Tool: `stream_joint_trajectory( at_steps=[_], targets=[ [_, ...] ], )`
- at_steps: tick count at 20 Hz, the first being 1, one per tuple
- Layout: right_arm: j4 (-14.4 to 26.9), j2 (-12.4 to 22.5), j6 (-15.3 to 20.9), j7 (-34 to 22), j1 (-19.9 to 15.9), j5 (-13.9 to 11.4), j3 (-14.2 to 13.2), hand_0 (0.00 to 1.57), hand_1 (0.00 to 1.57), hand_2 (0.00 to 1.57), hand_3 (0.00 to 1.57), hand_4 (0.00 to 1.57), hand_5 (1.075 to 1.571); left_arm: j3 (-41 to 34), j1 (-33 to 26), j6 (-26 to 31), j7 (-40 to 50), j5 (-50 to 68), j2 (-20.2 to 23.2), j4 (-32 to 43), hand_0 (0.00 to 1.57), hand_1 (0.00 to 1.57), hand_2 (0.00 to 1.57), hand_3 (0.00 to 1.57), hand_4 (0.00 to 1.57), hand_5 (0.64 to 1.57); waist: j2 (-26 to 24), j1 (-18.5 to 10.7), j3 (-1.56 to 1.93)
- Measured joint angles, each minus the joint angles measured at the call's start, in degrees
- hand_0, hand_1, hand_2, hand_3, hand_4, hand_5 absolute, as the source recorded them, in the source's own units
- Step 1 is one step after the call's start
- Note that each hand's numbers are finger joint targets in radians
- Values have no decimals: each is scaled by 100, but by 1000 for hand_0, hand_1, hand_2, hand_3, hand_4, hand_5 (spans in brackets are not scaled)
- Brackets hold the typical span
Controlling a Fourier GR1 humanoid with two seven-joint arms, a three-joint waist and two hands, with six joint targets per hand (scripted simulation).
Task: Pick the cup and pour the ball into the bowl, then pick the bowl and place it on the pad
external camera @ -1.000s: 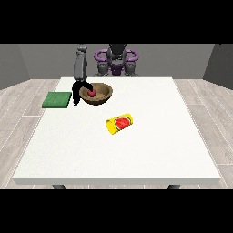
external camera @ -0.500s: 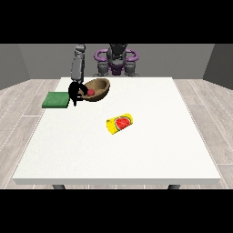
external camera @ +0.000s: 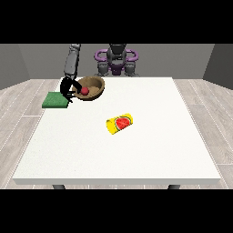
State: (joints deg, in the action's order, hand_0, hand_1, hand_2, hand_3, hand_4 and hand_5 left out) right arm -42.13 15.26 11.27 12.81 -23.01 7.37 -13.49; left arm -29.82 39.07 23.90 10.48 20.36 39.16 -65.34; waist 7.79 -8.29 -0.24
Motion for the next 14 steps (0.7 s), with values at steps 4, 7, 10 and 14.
stream_joint_trajectory(
  at_steps=[4, 7, 10, 14],
  targets=[
    [-138, 696, -156, -1050, -110, -209, 161, 1571, 1571, 1571, 828, 1041, 1559, -166, -337, 76, -249, -102, 151, 375, 0, 0, 0, 0, 1204, 1537, -252, 348, 3],
    [-238, 1146, -393, -1531, -227, -307, 225, 1571, 1571, 1571, 679, 1085, 1568, -190, -547, 52, -482, -216, 152, 507, 0, 0, 0, 0, 1203, 1541, -328, 547, 10],
    [-280, 1583, -744, -1933, -367, -233, 130, 1571, 1571, 1571, 671, 1067, 1566, -239, -630, 66, -530, -218, 241, 635, 0, 0, 0, 0, 1206, 1543, -412, 698, 15],
    [-187, 1923, -955, -1968, -494, -130, -106, 1571, 1571, 1571, 461, 1109, 1567, -320, -711, 198, -780, -141, 360, 717, 0, 0, 0, 0, 1207, 1548, -204, 691, 20]
  ],
)
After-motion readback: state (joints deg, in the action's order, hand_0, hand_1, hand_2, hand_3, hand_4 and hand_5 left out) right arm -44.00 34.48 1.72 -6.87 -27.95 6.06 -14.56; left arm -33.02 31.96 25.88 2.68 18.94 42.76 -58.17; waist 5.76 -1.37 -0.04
